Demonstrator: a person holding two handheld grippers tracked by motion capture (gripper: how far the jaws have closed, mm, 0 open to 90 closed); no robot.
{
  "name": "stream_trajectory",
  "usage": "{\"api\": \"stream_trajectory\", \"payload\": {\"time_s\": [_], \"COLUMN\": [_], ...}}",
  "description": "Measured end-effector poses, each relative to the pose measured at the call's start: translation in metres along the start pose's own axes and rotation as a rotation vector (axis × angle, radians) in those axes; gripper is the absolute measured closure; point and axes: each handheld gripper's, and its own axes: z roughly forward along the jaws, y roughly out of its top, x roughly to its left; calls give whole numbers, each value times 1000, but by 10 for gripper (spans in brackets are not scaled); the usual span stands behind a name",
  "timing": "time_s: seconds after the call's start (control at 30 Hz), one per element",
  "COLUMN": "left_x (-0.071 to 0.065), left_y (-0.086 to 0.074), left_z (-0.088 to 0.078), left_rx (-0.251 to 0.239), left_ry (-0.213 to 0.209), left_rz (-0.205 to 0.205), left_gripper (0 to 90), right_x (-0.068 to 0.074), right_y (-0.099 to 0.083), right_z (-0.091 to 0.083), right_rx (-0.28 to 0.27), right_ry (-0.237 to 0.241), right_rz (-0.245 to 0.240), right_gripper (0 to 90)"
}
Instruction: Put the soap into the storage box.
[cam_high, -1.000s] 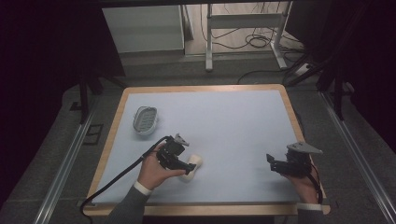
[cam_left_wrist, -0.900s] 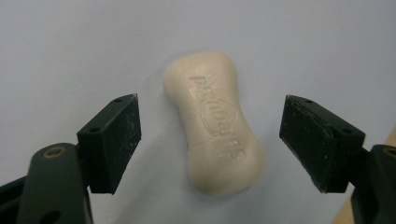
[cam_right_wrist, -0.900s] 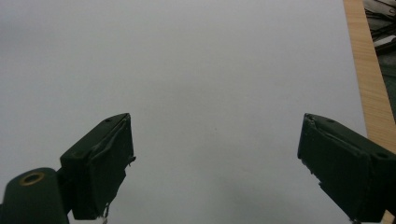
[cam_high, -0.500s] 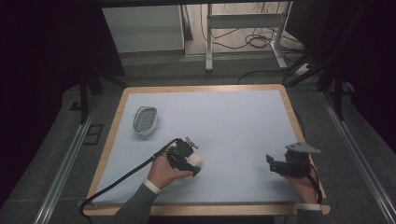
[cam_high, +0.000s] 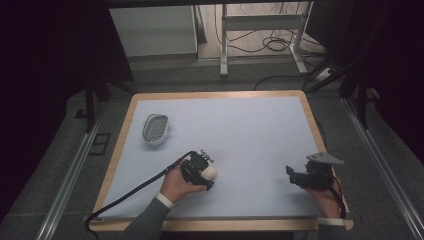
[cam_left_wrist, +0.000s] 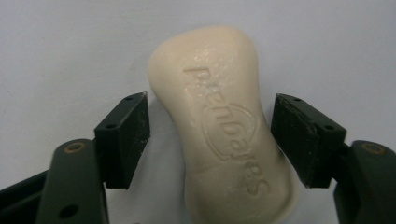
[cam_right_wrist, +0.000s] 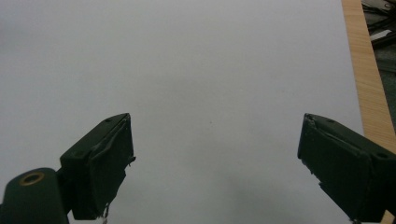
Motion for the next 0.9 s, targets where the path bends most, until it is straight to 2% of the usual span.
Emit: {"api": "stream_trajectory", "payload": {"time_s": [0.2, 0.37, 0.57, 0.67, 0.73, 0.9], "left_x": [0, 3, 3, 2, 2, 2], "left_y": [-2, -3, -2, -3, -3, -3], "left_z": [-2, -4, -3, -1, -2, -2], "left_rx": [-7, 6, 8, 18, 15, 18], "left_ry": [0, -6, -7, -6, 5, 3], "left_rz": [9, 27, 25, 25, 30, 35], "left_gripper": [409, 490, 490, 445, 479, 492], "right_x": [-1, -1, -1, -1, -1, -3], "right_y": [0, 0, 0, 0, 0, 0], "right_z": [-1, 0, 0, 0, 0, -2], "right_rx": [2, 4, 4, 4, 3, -2], "right_ry": [-3, -5, -4, -4, -6, -9], "right_rz": [4, 5, 6, 6, 7, 14], "right_gripper": [102, 102, 102, 102, 102, 102]}}
